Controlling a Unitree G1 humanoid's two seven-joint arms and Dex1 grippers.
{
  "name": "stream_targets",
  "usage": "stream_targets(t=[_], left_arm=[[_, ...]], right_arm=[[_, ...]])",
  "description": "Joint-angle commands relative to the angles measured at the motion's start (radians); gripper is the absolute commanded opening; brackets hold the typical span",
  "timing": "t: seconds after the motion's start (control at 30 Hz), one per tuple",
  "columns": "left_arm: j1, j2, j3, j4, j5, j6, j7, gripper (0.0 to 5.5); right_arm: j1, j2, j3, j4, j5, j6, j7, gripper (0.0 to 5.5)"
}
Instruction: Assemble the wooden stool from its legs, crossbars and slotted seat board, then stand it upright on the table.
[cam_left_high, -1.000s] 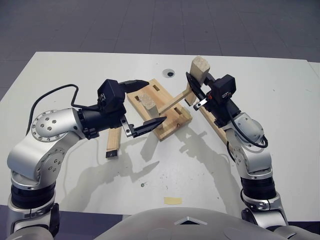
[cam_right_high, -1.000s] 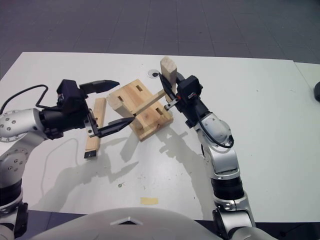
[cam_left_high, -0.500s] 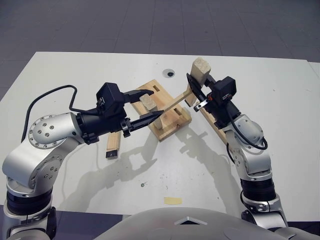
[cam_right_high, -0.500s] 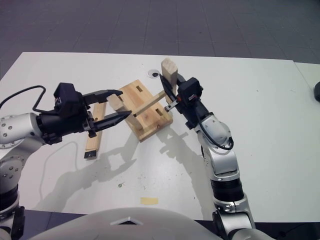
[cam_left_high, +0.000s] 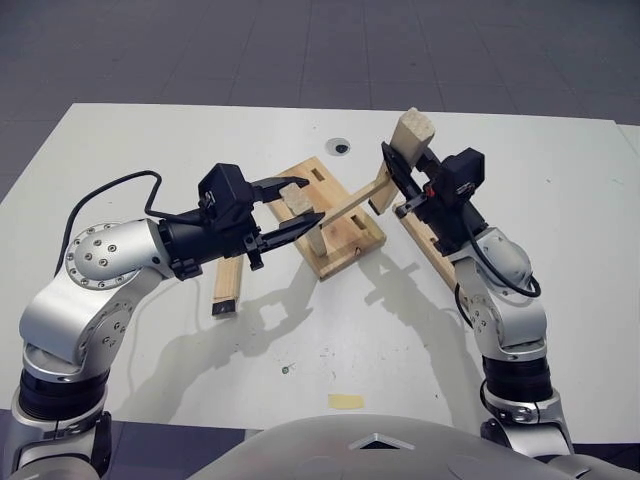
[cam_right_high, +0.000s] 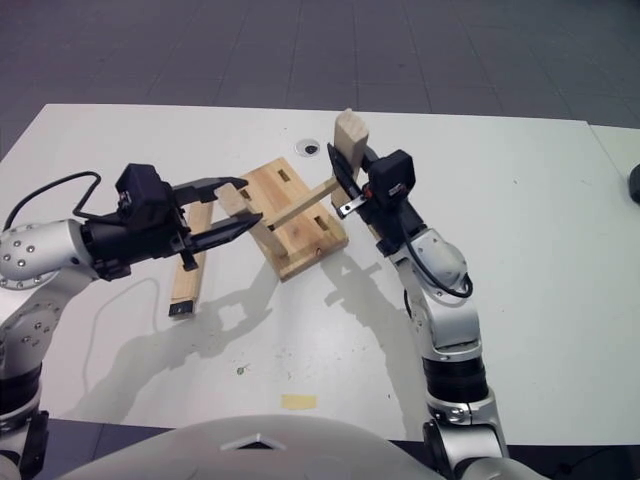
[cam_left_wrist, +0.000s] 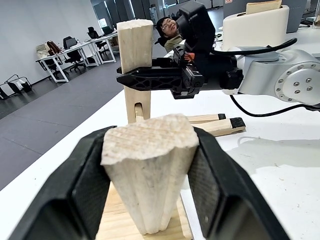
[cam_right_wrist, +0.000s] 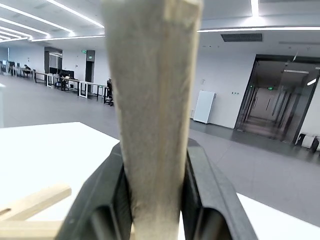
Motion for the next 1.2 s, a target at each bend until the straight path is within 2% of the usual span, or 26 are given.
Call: stream_targets(t=[0.03, 0.23, 0.43, 1.0, 1.2], left_arm=[[0.008, -0.007, -0.018, 0.023, 0.039, 0.01, 0.027, 2.09], [-0.001, -0.014, -0.034, 0.032, 0.046, 0.003, 0.029, 2.07], [0.008, -0.018, -0.042, 0.024, 0.049, 0.001, 0.028, 2.06], [0.002, -0.015, -0.066, 0.038, 0.076, -0.01, 0.029, 2.06], [-0.004, -0.022, -0.066, 0.034, 0.074, -0.009, 0.035, 2.06]], right_arm=[[-0.035, 0.003, 0.005, -0.055, 0.058, 0.041, 0.02, 1.0], [-0.017, 0.014, 0.003, -0.081, 0.101, 0.121, 0.009, 1.0], [-0.045, 0.001, 0.002, -0.085, 0.059, 0.051, 0.024, 1.0], [-0.04, 0.035, -0.074, -0.127, 0.323, 0.463, -0.073, 1.0], [-0.013, -0.073, 0.002, -0.108, 0.251, 0.544, -0.056, 1.0]])
